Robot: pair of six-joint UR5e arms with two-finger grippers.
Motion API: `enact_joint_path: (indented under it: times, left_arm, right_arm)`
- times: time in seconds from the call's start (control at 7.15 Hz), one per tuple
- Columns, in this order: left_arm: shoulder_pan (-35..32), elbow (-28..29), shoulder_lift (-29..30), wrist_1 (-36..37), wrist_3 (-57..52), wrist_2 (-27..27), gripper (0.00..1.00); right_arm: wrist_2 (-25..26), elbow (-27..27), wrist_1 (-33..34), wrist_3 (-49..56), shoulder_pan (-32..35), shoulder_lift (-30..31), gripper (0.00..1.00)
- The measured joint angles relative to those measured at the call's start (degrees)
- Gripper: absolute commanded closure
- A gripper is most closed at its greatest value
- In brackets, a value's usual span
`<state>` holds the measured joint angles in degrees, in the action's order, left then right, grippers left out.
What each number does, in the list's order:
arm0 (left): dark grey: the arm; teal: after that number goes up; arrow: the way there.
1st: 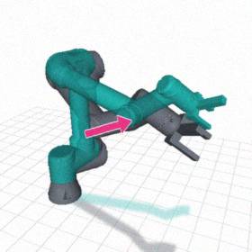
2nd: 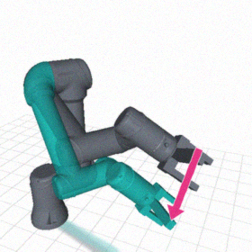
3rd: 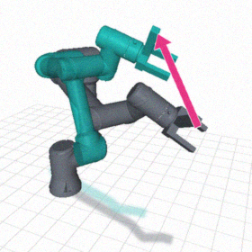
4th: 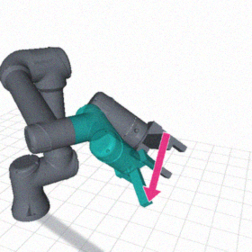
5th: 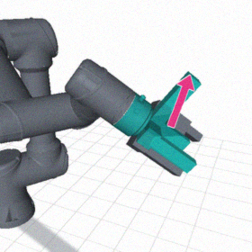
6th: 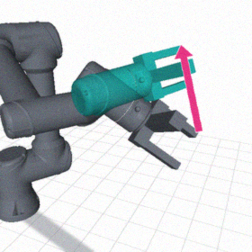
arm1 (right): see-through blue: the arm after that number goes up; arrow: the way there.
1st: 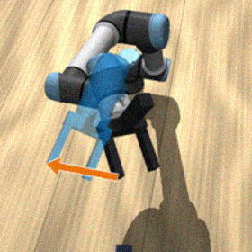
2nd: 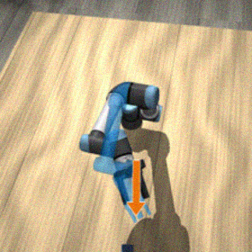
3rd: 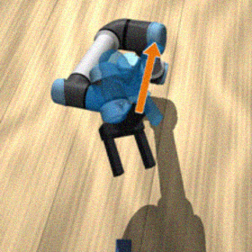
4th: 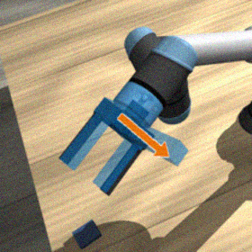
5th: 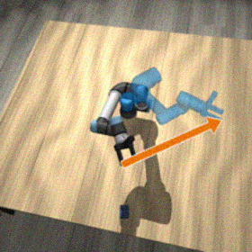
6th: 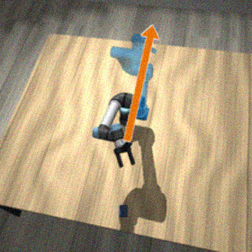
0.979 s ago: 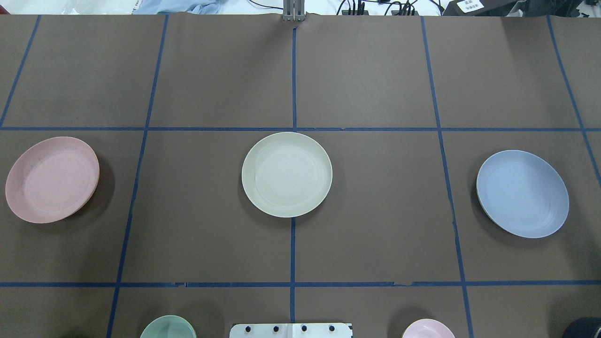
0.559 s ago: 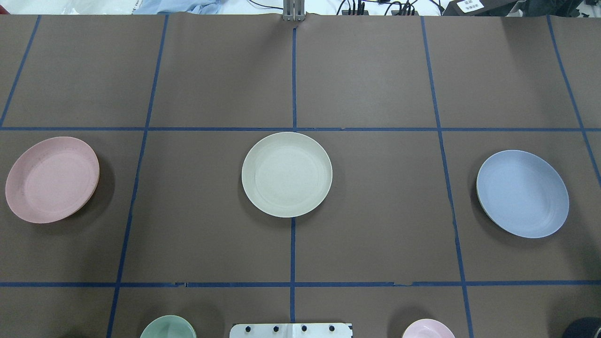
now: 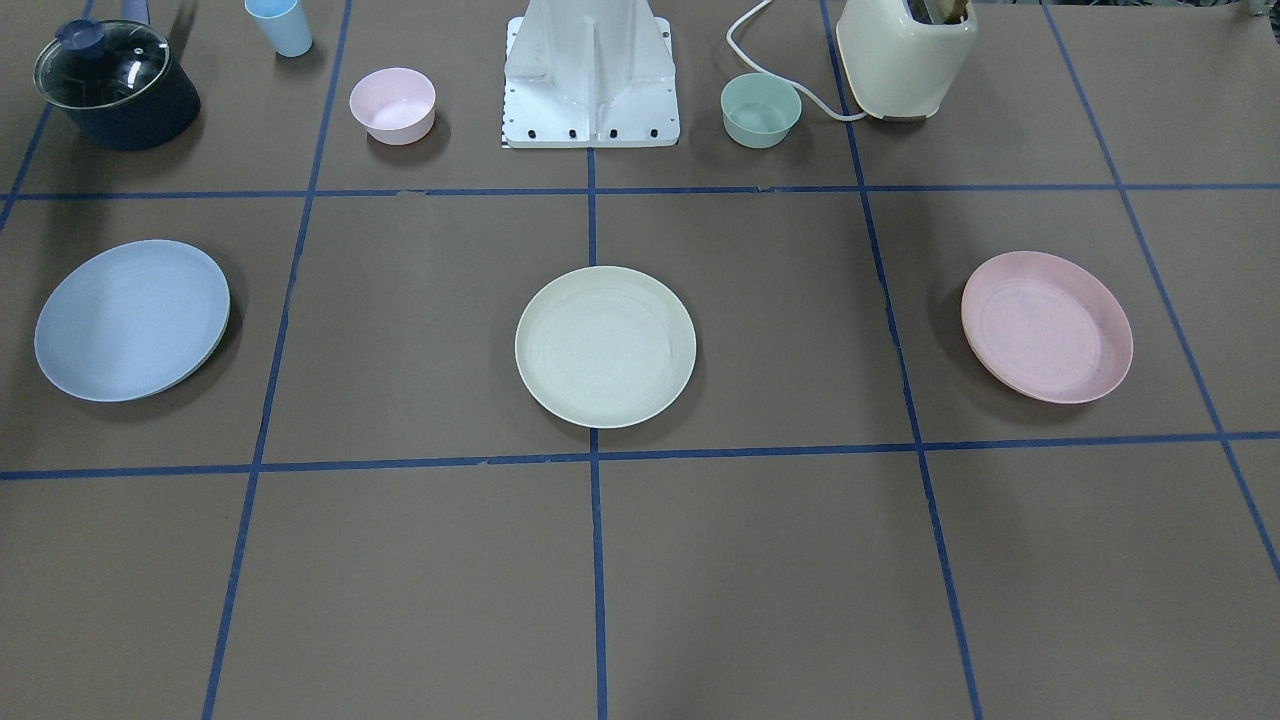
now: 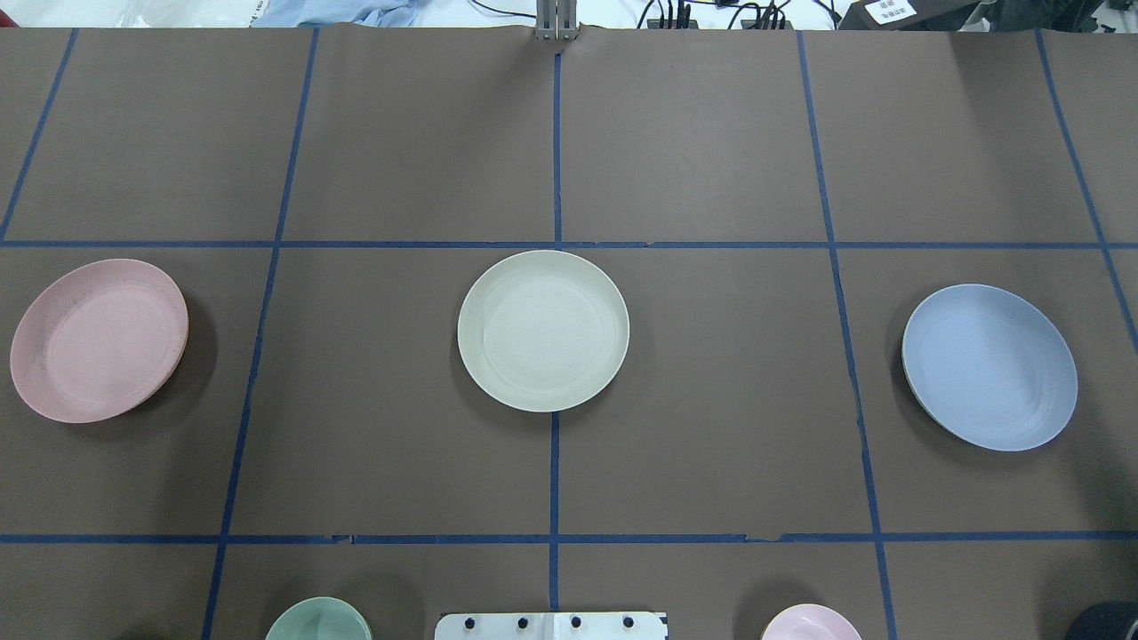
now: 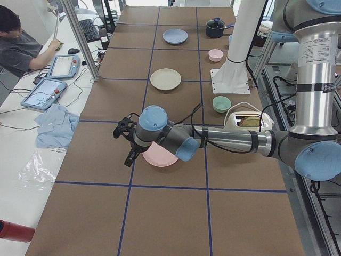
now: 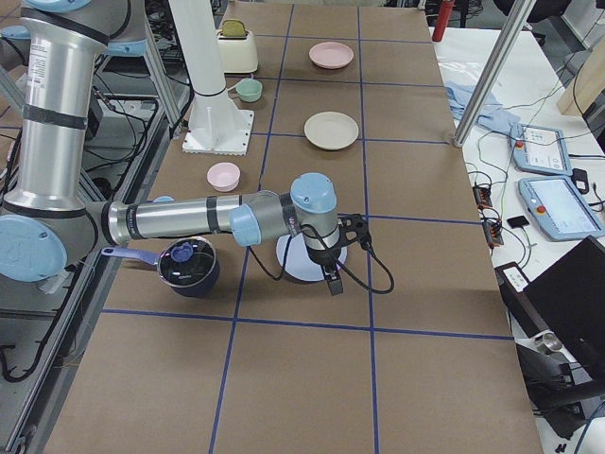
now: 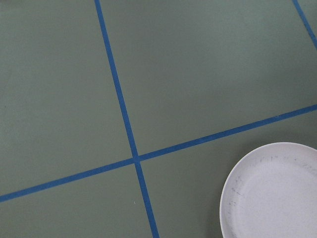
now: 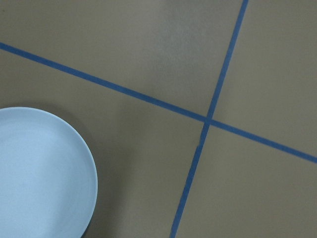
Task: Stack three plates with pink and blue
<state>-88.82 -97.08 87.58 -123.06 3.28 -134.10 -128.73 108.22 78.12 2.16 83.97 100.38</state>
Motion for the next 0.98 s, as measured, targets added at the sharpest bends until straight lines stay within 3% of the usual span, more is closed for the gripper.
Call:
enact_joint_path:
  times: [0.42, 0.7, 0.98]
  left_arm:
    - [1.0, 3.6, 2.3, -11.9, 4.0, 2.8, 0.0]
    - [8.7, 6.5, -0.3, -19.7, 12.2, 5.4, 0.0]
    - [18.5, 12.2, -4.0, -34.3, 26.4, 11.8, 0.0]
  right_arm:
    - [-1.0, -1.0, -2.5, -0.1, 0.0, -3.6, 0.0]
    - [-1.6, -1.3, -3.5, -0.6, -0.2, -4.2, 0.0]
    - [-1.7, -1.5, -3.8, -1.6, -0.3, -4.3, 0.0]
